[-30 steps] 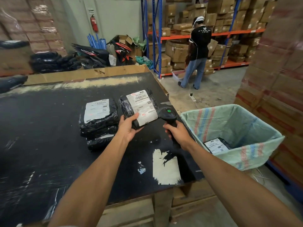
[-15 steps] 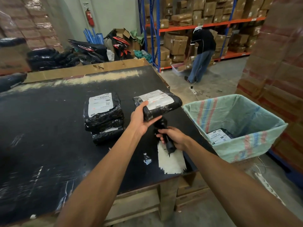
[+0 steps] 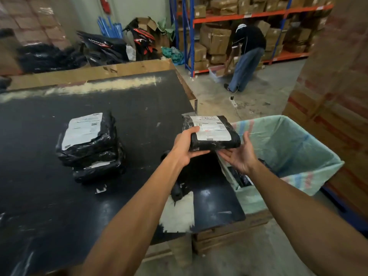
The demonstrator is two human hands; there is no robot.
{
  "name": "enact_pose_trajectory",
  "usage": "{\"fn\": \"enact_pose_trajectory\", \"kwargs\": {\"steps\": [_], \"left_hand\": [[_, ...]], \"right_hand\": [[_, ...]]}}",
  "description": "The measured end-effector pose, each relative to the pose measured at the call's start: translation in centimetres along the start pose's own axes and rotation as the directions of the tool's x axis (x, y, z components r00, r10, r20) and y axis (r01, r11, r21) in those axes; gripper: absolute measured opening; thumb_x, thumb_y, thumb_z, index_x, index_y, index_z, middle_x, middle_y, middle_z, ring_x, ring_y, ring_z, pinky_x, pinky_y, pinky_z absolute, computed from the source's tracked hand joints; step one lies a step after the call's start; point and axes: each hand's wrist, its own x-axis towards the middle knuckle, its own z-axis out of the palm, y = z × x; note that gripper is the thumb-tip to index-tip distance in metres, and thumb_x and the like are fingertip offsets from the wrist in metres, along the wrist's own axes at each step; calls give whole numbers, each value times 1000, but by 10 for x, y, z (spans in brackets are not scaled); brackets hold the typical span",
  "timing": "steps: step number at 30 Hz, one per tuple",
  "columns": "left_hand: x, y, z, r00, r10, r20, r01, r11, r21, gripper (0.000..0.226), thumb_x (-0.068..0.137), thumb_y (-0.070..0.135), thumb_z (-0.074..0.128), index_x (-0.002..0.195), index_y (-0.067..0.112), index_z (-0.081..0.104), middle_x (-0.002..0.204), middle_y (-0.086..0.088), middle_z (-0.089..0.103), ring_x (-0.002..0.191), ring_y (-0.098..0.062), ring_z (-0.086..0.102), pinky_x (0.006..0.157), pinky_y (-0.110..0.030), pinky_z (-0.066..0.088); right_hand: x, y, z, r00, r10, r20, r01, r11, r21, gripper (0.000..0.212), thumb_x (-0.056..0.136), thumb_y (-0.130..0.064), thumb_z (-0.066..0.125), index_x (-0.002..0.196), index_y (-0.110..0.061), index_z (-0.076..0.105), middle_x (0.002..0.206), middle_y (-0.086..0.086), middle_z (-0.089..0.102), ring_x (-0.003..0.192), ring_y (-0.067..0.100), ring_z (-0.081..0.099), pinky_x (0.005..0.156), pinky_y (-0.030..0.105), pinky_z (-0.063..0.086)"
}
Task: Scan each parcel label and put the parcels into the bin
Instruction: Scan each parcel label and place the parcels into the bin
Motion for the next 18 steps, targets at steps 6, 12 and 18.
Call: {"fn": "enact_pose_trajectory", "kwargs": {"steps": [6,12,18], "left_hand": [[61,-24,49,998,-56,24,40,898,438,34,90,44,70,108,14,72,100,-7,79,86,-19,75,65,-38,63],[132,-59,60,897,437,62,-183,242,953,50,102,35,53,145,11,47,148,-15,51,139,-34,46,114,-42,34],[149,-83,59,814,569,115,-123,-24,992,54,100,29,48,152,16,39,154,-7,46,150,-24,31,124,-46,19]], "right_hand": [[32,-55,-44,998,61,-29,-66,977,-201,39,101,-42,52,112,-10,69,100,13,79,83,26,78,64,41,64],[64,-106,-122,971,156,-182,-221,880,-420,35,96,-36,62,117,-9,70,110,16,76,90,30,76,78,49,62],[101,-88,-162,906,281,-318,-421,689,-590,40,93,-23,68,126,-1,65,112,21,74,93,34,73,82,44,59]]}}
